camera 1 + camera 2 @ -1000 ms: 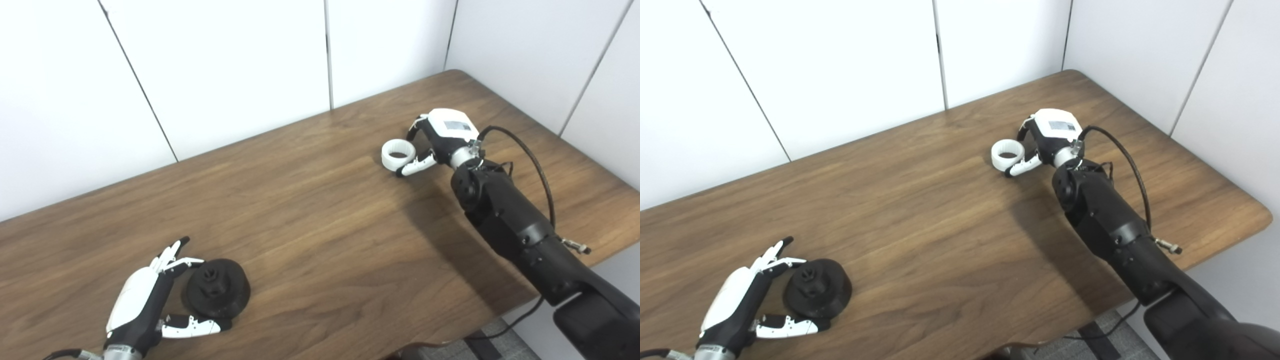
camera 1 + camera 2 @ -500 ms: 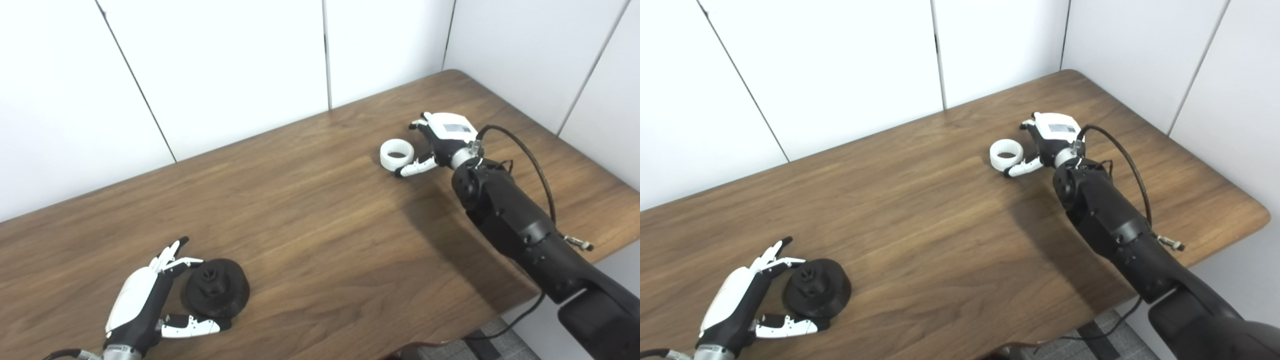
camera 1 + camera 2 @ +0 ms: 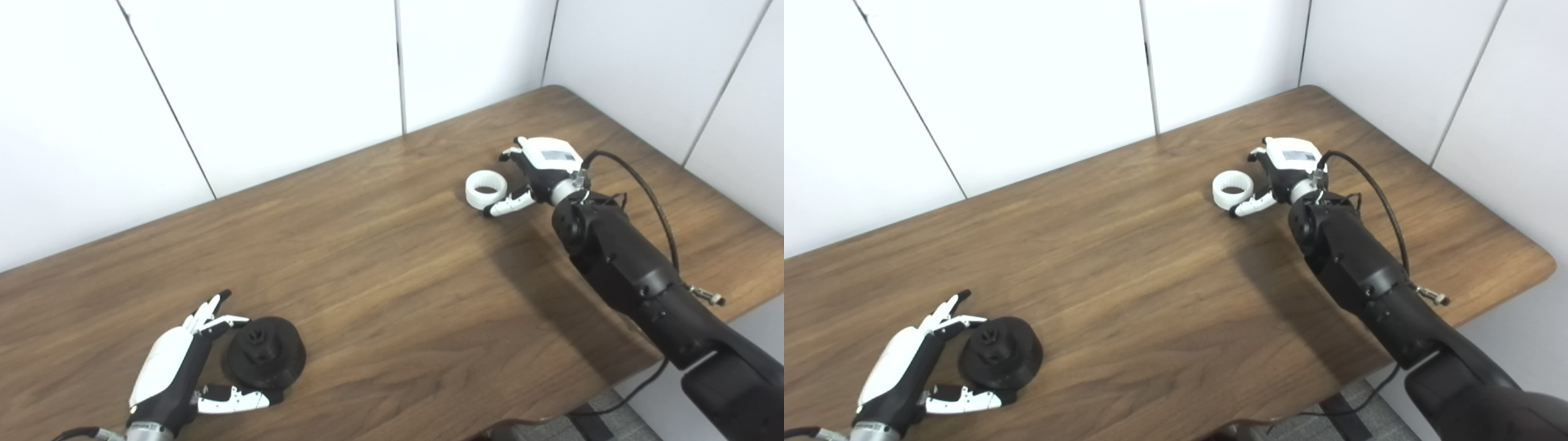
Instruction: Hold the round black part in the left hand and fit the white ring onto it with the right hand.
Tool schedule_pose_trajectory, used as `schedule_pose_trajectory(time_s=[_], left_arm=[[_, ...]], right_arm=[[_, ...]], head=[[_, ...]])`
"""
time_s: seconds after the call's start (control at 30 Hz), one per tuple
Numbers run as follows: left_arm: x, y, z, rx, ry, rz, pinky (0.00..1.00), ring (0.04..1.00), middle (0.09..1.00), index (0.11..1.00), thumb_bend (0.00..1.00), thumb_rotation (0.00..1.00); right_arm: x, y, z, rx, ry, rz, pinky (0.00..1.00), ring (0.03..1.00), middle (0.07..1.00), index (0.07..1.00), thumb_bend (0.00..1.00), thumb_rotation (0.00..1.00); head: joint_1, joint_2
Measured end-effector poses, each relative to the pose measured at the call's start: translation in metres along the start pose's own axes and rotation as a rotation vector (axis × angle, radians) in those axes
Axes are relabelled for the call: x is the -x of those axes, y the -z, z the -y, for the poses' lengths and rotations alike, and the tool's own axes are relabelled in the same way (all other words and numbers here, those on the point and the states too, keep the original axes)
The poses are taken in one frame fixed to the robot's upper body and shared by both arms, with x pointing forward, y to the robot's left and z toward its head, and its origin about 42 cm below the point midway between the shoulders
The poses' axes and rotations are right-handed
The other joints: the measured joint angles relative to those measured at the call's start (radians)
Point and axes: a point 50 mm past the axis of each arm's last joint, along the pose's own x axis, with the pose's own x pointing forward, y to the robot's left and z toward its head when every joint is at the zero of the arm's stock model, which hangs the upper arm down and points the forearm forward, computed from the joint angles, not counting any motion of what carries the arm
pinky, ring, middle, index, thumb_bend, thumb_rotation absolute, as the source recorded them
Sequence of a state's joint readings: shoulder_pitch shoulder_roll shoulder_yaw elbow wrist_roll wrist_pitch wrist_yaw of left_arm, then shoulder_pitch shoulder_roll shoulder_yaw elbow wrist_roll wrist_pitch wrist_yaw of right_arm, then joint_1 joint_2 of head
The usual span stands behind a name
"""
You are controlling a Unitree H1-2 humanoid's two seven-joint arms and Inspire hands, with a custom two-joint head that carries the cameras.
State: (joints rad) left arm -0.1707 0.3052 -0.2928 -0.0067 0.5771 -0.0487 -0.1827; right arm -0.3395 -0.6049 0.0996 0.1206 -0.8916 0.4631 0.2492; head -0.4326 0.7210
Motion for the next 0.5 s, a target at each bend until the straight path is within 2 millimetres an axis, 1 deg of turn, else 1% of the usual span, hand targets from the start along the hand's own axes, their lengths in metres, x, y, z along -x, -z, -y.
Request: schedule_pose_trajectory(time_s=[0.1, 0.27, 0.5], left_arm=[[-0.0002, 0.0, -0.0002, -0.002, 0.0, 0.0, 1.0, 1.0, 1.0, 0.631, 0.95, 0.31], [-0.0002, 0.0001, -0.0004, -0.002, -0.001, -0.002, 1.0, 1.0, 1.0, 0.633, 0.95, 0.31], [-0.0003, 0.0001, -0.0004, -0.002, -0.001, -0.003, 1.0, 1.0, 1.0, 0.633, 0.95, 0.31]], right_arm=[[0.0008, -0.0017, 0.0007, 0.0, -0.014, 0.006, 0.89, 0.956, 0.993, 0.833, 0.9, 0.44], [0.0, -0.0036, 0.0021, -0.006, -0.023, 0.012, 0.87, 0.949, 0.985, 0.817, 0.91, 0.43], [0.0013, -0.0065, 0.0029, -0.007, -0.036, 0.022, 0.86, 0.947, 0.991, 0.82, 0.91, 0.45]], head=[[-0.002, 0.0], [0.002, 0.002], [0.005, 0.005]])
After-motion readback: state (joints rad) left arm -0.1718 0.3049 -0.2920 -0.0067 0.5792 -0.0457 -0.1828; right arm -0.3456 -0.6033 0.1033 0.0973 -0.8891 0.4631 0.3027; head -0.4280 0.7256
